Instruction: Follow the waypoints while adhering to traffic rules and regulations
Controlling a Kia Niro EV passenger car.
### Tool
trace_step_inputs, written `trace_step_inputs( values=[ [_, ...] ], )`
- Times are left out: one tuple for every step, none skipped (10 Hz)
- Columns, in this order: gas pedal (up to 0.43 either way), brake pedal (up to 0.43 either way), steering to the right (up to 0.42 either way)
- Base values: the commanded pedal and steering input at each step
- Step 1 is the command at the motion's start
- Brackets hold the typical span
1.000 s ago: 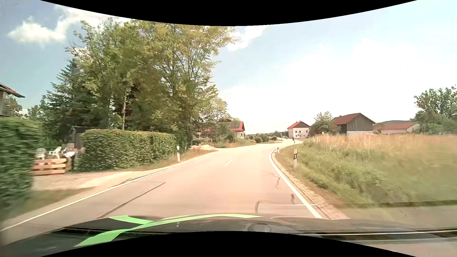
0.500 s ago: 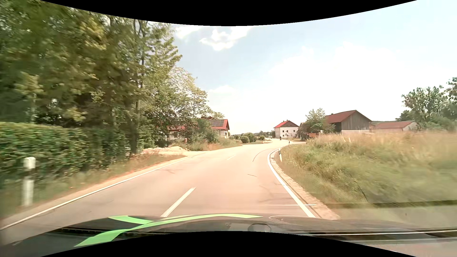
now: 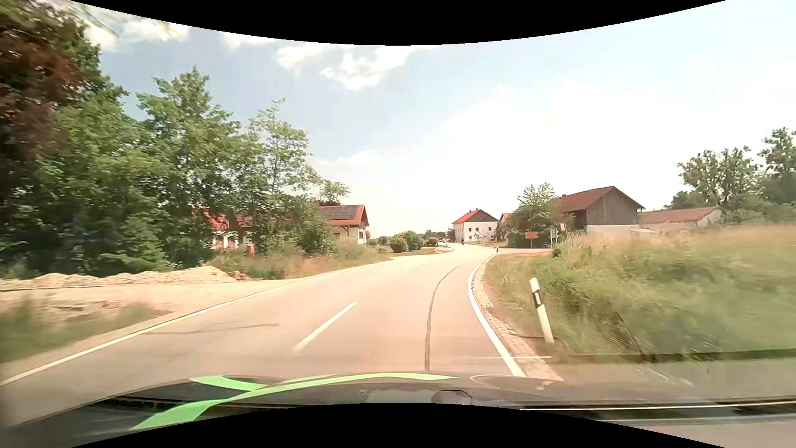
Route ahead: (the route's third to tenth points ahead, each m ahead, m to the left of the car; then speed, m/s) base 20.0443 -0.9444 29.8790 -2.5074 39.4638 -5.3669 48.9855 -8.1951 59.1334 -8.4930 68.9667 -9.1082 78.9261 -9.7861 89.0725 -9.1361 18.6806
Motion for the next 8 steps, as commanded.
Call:
trace_step_inputs(
  values=[
    [0.189, 0.000, 0.043],
    [0.189, 0.000, 0.043],
    [0.197, 0.000, 0.043],
    [0.197, 0.000, 0.043],
    [0.197, 0.000, 0.043],
    [0.220, 0.000, 0.043],
    [0.220, 0.000, 0.043],
    [0.220, 0.000, 0.043]
  ],
)
